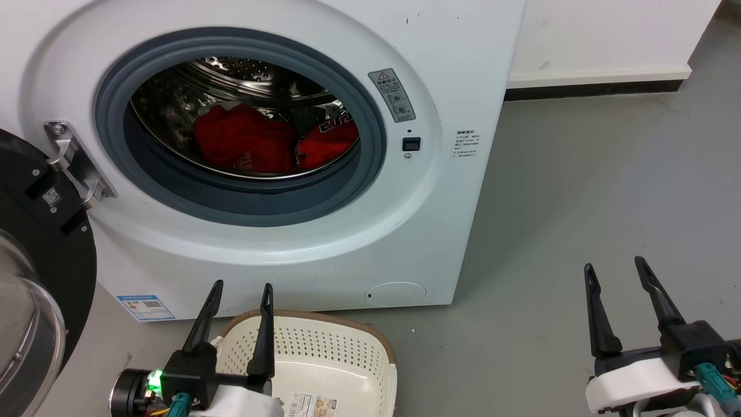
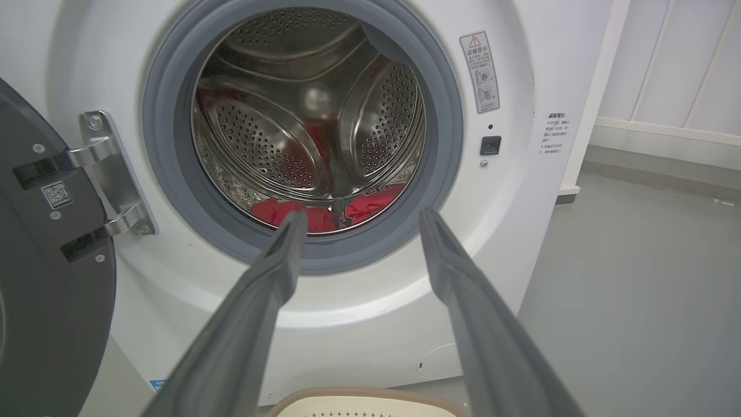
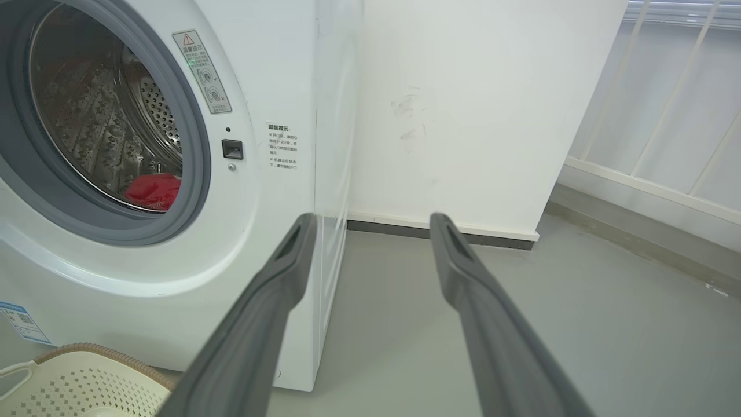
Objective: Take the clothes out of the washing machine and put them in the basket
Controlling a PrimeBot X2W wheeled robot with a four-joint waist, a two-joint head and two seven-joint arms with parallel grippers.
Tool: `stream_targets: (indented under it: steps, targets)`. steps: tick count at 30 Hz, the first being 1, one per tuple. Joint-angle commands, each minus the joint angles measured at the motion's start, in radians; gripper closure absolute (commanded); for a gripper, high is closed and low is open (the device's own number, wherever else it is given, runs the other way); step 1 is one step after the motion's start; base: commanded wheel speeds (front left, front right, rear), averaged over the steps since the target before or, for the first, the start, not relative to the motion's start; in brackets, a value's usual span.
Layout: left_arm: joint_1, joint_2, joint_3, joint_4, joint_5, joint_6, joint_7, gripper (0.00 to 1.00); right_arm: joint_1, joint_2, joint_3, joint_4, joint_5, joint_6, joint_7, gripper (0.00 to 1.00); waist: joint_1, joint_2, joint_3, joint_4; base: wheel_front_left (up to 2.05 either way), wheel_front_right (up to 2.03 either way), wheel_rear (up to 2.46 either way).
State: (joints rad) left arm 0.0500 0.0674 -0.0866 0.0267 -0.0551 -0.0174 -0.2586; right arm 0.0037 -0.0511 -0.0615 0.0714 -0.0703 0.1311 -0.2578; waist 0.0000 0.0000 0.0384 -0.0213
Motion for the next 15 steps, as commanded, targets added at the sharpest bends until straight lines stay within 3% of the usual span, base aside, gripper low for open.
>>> stream_targets:
  steps: [1,15]
  targets:
    - [0.006,-0.001,0.004,-0.006,0.024,-0.001,-0.009,0.00,0.005,0.002,-0.002,0.009,-0.001,-0.001,-0.009,0.00,0.0000,0.0000,0.001,0.000,0.00,0.00,0.00]
    - [0.010,-0.012,0.011,0.003,0.035,-0.010,-0.008,0.00,-0.018,0.001,-0.007,0.069,0.054,-0.001,-0.008,0.00,0.0000,0.0000,0.002,-0.001,0.00,0.00,0.00]
